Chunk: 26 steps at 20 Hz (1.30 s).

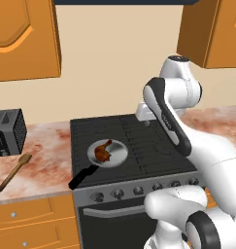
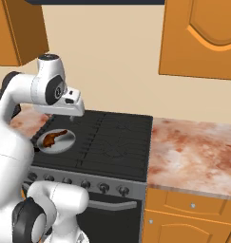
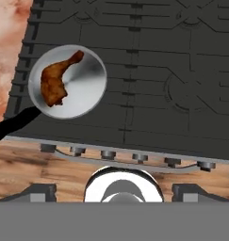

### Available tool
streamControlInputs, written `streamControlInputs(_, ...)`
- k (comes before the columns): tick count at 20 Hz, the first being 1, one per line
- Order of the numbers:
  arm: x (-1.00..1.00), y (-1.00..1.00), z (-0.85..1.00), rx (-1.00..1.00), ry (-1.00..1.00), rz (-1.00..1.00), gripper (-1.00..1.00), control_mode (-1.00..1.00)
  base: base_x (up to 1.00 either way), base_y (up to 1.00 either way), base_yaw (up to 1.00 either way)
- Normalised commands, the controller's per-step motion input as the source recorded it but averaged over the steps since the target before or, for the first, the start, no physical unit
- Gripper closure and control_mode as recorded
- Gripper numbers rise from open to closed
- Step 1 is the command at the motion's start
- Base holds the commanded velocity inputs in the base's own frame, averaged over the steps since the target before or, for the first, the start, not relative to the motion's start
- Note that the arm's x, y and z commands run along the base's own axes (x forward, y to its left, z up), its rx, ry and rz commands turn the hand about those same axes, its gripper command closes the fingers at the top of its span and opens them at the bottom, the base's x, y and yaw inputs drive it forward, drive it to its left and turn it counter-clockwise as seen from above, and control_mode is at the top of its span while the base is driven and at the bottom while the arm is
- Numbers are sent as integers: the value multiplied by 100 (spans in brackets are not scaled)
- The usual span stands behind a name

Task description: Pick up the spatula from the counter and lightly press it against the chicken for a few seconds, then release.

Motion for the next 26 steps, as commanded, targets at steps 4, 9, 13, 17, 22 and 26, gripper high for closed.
streamControlInputs(4,-48,47,0,-2,-14,2,-100,-100,0,0,0)
streamControlInputs(9,-41,61,0,0,-6,1,-100,-100,0,0,0)
streamControlInputs(13,-36,60,0,0,-9,1,-100,-100,0,0,0)
streamControlInputs(17,-34,51,0,0,-10,0,-100,-100,0,0,0)
streamControlInputs(22,-26,55,8,0,-1,0,-100,-100,0,0,0)
streamControlInputs(26,-16,56,9,0,0,0,-100,-100,0,0,0)
